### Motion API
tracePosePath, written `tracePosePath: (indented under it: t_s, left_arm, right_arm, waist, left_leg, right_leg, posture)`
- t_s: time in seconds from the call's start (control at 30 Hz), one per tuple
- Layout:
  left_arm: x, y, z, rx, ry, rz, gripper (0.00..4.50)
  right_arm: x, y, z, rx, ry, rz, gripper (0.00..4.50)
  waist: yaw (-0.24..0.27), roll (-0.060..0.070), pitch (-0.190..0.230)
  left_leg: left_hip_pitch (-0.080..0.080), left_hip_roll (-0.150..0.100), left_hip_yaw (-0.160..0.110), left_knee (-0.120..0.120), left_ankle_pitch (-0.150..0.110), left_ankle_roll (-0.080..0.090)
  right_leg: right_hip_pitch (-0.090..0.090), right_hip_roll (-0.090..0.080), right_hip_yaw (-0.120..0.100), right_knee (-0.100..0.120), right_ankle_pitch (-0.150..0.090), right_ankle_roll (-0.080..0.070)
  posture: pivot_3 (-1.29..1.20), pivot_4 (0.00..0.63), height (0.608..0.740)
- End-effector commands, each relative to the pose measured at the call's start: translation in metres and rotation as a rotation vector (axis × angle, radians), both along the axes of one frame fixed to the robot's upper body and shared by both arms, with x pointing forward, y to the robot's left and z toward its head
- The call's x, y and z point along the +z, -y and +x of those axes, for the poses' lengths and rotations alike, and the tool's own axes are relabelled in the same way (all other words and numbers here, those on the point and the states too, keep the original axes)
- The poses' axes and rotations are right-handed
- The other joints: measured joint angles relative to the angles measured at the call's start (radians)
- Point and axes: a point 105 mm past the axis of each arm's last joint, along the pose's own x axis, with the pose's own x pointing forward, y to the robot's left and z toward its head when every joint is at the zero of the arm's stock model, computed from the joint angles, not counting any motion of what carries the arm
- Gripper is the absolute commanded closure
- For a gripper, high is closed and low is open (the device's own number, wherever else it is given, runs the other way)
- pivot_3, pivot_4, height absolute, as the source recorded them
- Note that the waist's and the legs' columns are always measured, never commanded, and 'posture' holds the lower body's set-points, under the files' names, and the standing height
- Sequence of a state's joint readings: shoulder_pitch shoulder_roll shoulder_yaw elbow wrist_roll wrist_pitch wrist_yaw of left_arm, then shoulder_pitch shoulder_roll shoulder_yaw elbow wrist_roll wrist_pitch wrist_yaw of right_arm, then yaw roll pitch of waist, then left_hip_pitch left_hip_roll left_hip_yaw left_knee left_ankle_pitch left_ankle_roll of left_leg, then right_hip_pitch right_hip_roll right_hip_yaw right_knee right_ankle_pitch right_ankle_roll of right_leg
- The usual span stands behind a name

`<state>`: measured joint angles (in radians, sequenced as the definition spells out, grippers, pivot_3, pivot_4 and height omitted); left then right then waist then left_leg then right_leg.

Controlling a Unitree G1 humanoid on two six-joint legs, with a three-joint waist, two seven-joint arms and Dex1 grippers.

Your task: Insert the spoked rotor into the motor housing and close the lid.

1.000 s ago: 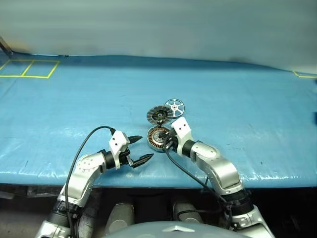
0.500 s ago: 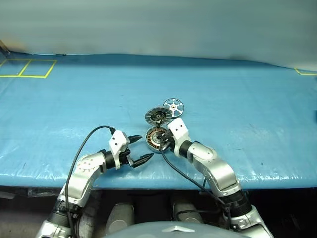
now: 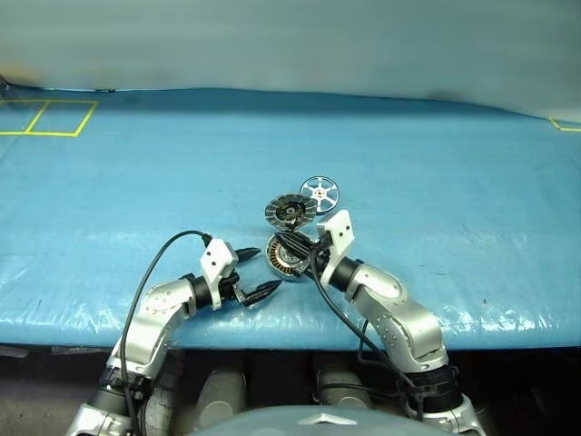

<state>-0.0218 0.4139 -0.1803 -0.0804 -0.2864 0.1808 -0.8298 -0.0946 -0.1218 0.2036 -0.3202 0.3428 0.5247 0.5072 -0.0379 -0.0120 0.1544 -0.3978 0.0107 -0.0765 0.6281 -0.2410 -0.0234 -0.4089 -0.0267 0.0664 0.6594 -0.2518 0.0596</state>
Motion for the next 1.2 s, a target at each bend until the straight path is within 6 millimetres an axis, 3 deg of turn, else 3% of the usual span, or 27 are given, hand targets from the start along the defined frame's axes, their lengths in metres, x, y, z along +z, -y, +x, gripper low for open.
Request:
tracePosePath:
  t_s: [0.03,0.23,0.53,0.8,0.87,1.0,1.2]
  left_arm:
    - [0.010,0.002,0.001,-0.004,0.038,-0.017,0.00]
    - [0.006,-0.001,0.001,0.001,0.034,-0.013,0.00]
    - [0.001,-0.003,0.002,0.003,0.029,-0.010,0.00]
    - [-0.005,-0.004,0.003,-0.003,0.027,-0.004,0.00]
    - [-0.006,-0.004,0.004,-0.004,0.027,-0.002,0.00]
    - [-0.007,-0.004,0.005,-0.008,0.029,-0.002,0.00]
    - [-0.006,-0.004,0.005,-0.009,0.032,-0.007,0.00]
  right_arm:
    - [0.002,0.003,0.008,-0.035,0.059,-0.078,4.45]
    - [-0.016,0.009,0.015,-0.063,0.098,-0.244,4.45]
    - [-0.031,0.013,0.013,-0.044,0.089,-0.318,4.45]
    - [-0.072,0.035,0.014,-0.092,0.003,-0.542,4.45]
    - [-0.075,0.036,0.012,-0.088,-0.029,-0.532,4.45]
    - [-0.065,0.031,0.006,-0.057,-0.029,-0.437,4.45]
    - [-0.007,0.021,0.005,-0.052,0.064,-0.080,4.45]
  waist:
    - [-0.001,0.000,0.000]
    - [0.000,0.000,0.000]
    - [-0.001,0.000,0.000]
    - [0.002,-0.001,-0.001]
    - [0.004,-0.001,-0.001]
    - [0.009,-0.002,-0.002]
    - [0.004,0.000,0.000]
  left_leg:
    - [0.000,0.000,0.000,0.000,0.000,0.000]
    - [0.000,0.000,0.000,0.000,0.001,-0.001]
    - [0.001,0.000,0.000,0.001,0.001,-0.001]
    - [0.003,0.000,0.000,0.002,0.001,-0.001]
    - [0.004,0.000,0.000,0.003,0.001,-0.001]
    - [0.007,-0.001,-0.001,0.004,0.001,-0.001]
    - [0.007,-0.001,-0.002,0.004,0.001,-0.001]
  right_leg:
    - [0.000,0.000,0.000,0.000,0.000,0.000]
    - [0.000,0.000,0.000,0.000,0.000,0.000]
    - [0.000,0.000,0.000,0.001,0.000,0.000]
    - [0.003,0.000,0.000,0.001,0.000,0.000]
    - [0.005,0.000,0.000,0.001,0.001,0.001]
    - [0.010,0.000,-0.001,0.000,0.001,0.001]
    - [0.009,0.000,-0.002,0.000,0.001,0.001]
  posture:
    - [0.00,0.150,0.740]
    - [0.00,0.150,0.740]
    - [0.00,0.150,0.740]
    - [0.00,0.150,0.740]
    - [0.00,0.150,0.740]
    - [0.00,0.150,0.740]
    - [0.00,0.150,0.740]
